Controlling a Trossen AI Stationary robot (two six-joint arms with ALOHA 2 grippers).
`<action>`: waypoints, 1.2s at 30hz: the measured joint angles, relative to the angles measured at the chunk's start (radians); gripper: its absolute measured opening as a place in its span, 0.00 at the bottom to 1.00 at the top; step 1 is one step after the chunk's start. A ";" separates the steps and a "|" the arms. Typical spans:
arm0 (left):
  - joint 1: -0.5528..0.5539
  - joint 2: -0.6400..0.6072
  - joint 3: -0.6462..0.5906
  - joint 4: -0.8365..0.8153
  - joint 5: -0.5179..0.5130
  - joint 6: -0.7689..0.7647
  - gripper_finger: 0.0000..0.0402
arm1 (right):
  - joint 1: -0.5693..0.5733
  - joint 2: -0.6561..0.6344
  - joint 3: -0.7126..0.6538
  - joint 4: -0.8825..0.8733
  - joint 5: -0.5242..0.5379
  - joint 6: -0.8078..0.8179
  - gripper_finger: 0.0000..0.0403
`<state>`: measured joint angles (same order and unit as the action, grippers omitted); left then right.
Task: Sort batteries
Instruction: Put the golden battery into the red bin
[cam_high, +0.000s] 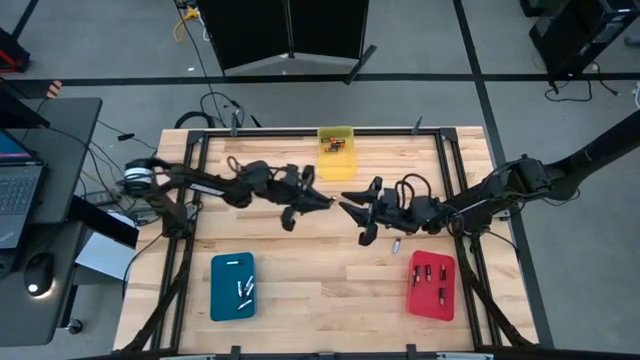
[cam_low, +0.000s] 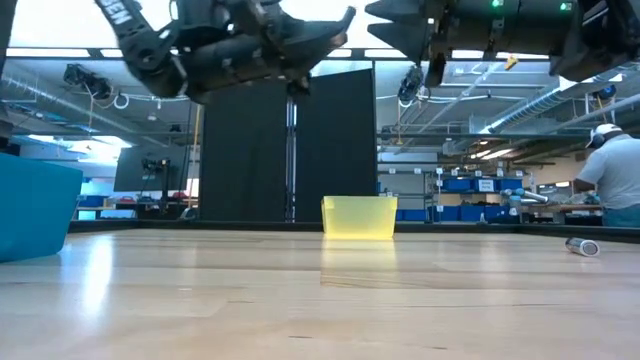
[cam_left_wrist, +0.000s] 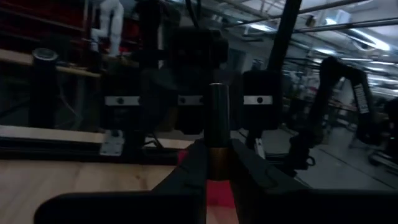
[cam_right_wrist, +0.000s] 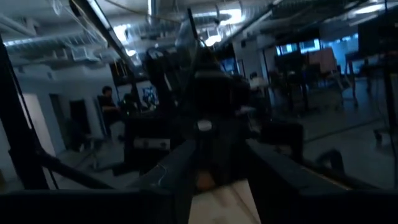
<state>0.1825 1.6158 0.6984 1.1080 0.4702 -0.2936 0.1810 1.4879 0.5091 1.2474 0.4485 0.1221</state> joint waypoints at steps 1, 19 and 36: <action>-0.001 0.020 0.022 0.000 0.012 -0.003 0.11 | 0.000 0.000 0.000 0.012 -0.005 -0.006 0.36; -0.003 0.126 0.147 -0.001 0.061 -0.025 0.11 | 0.006 0.000 0.000 0.054 -0.028 -0.056 0.19; -0.002 0.126 0.147 -0.077 0.063 0.054 0.28 | 0.007 -0.102 0.017 -0.022 -0.023 -0.145 0.15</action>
<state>0.1808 1.7418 0.8452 1.0309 0.5331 -0.2398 0.1884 1.3864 0.5257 1.2255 0.4259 -0.0230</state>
